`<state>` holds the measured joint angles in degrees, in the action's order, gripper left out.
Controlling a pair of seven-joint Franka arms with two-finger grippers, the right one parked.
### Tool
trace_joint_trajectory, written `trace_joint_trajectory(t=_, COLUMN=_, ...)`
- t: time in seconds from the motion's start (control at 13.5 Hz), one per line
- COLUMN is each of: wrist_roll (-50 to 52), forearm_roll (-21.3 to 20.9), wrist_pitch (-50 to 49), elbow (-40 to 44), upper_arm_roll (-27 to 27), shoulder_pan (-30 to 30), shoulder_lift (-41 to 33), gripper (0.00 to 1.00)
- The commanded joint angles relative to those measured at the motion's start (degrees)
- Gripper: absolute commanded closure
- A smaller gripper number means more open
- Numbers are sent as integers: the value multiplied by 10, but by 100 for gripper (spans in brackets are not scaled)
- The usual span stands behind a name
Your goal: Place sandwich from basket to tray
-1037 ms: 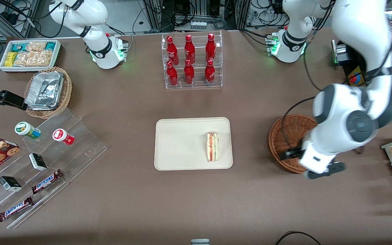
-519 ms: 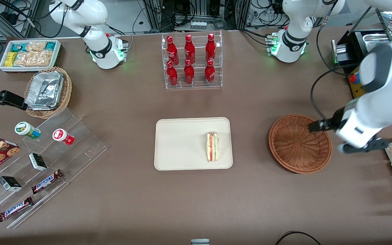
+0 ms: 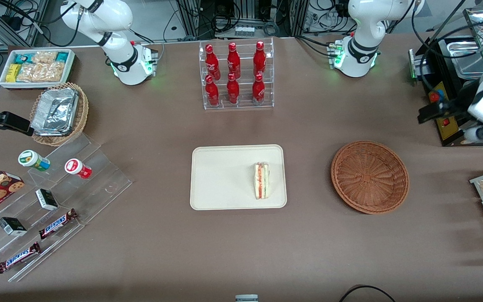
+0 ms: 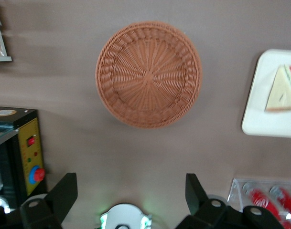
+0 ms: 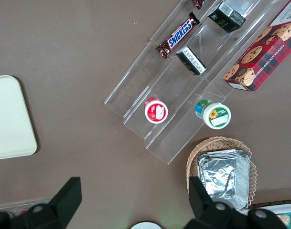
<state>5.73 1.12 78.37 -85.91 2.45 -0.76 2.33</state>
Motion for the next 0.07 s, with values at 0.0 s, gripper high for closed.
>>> trace_joint_trajectory(t=0.0, wrist_roll=-34, forearm_roll=-7, wrist_pitch=0, elbow=-40, upper_arm_roll=4, shoulder_pan=-17, shoulder_lift=-30, gripper=0)
